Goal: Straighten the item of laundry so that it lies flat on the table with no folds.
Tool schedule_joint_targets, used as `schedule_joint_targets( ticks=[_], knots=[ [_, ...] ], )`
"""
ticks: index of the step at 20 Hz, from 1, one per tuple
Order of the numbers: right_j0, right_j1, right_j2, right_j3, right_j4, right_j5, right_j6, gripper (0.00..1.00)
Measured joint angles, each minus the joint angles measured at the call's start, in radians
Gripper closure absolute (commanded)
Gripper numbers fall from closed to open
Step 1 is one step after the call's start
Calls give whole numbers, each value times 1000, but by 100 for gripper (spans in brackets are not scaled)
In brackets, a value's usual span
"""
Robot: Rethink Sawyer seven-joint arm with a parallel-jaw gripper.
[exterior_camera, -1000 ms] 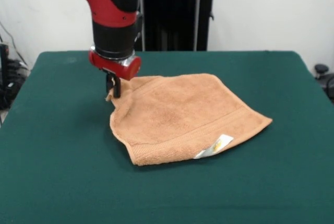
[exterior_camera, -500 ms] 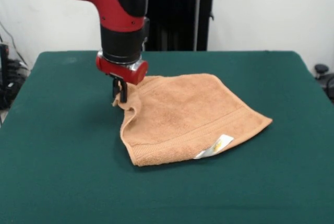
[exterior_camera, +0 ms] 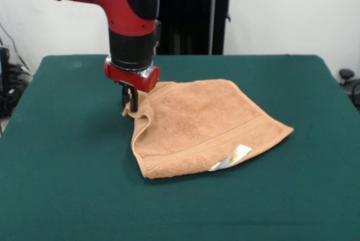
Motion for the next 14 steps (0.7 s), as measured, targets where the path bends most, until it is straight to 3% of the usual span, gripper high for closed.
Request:
schedule_joint_targets(
  ticks=[14],
  knots=[
    [-92, -33, 29, -1, -60, 17, 0, 100]
  ],
)
